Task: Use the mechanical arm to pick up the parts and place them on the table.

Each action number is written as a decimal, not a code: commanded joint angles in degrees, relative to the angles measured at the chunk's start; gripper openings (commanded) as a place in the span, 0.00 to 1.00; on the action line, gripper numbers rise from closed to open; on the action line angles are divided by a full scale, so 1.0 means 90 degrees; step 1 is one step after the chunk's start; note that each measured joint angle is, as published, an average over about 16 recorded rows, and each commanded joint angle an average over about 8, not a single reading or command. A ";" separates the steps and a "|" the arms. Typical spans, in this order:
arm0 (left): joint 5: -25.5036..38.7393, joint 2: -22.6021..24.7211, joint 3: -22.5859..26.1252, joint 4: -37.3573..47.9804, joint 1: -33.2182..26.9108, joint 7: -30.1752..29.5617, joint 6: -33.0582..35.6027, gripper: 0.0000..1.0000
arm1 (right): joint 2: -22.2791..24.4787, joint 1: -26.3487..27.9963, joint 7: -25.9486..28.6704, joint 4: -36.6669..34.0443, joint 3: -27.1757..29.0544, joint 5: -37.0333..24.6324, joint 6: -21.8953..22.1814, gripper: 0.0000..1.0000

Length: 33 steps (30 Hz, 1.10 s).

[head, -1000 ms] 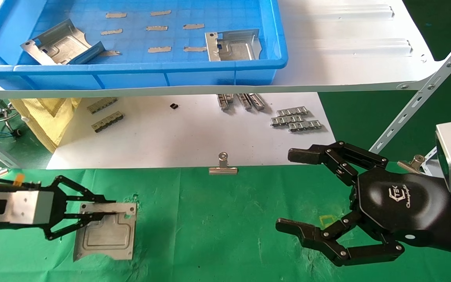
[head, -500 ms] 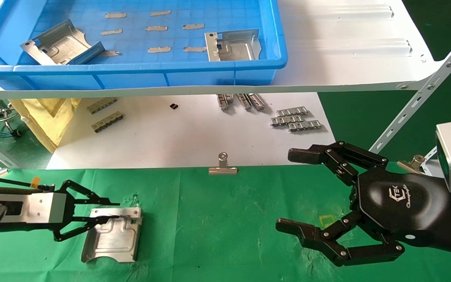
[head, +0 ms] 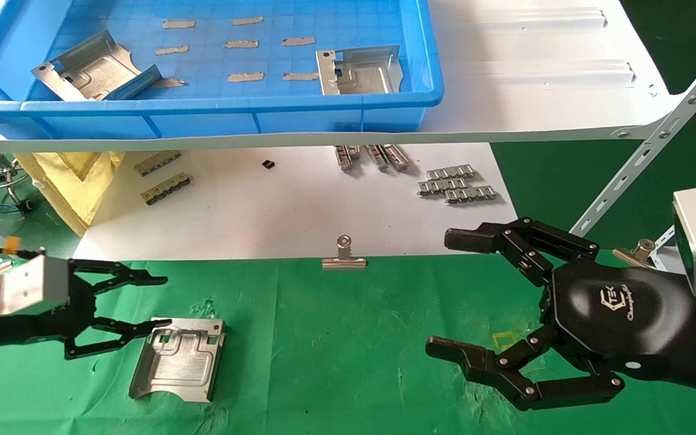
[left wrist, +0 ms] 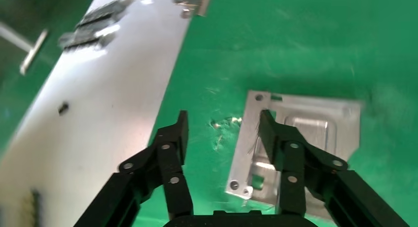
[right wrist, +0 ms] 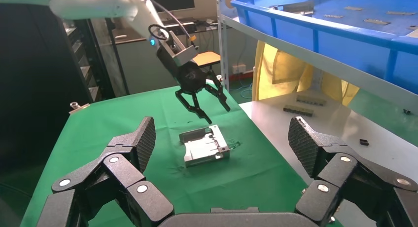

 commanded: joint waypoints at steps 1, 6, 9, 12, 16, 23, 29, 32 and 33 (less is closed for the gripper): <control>-0.0298 -0.0077 -0.0098 0.0082 0.0183 -0.0408 0.0007 1.00 | 0.0000 0.0000 0.0000 0.0000 0.0000 0.0000 0.0000 1.00; -0.0837 -0.0065 -0.0330 0.0290 0.0656 -0.1170 0.0007 1.00 | 0.0000 -0.0001 0.0000 -0.0001 0.0000 0.0001 0.0001 1.00; -0.0969 -0.0055 -0.0386 0.0329 0.0778 -0.1307 0.0013 1.00 | 0.0001 -0.0001 0.0000 -0.0002 0.0000 0.0001 0.0002 1.00; -0.1005 -0.0049 -0.0403 0.0336 0.0811 -0.1304 0.0015 1.00 | 0.0001 -0.0001 0.0000 -0.0002 0.0000 0.0001 0.0002 1.00; -0.0941 -0.0055 -0.0385 0.0285 0.0754 -0.1251 0.0010 1.00 | 0.0001 -0.0001 0.0000 -0.0002 0.0000 0.0001 0.0002 1.00; -0.0995 -0.0116 -0.0561 -0.0204 0.0902 -0.1506 -0.0032 1.00 | 0.0001 -0.0001 0.0000 -0.0002 0.0000 0.0001 0.0003 1.00; -0.1111 -0.0212 -0.0852 -0.0966 0.1162 -0.1938 -0.0097 1.00 | 0.0001 -0.0001 0.0000 -0.0002 0.0000 0.0001 0.0003 1.00; -0.1169 -0.0260 -0.0996 -0.1345 0.1291 -0.2153 -0.0129 1.00 | 0.0001 -0.0001 0.0000 -0.0002 0.0000 0.0001 0.0003 1.00; -0.1188 -0.0275 -0.1044 -0.1469 0.1334 -0.2224 -0.0139 1.00 | 0.0001 -0.0001 0.0000 -0.0002 0.0000 0.0001 0.0003 1.00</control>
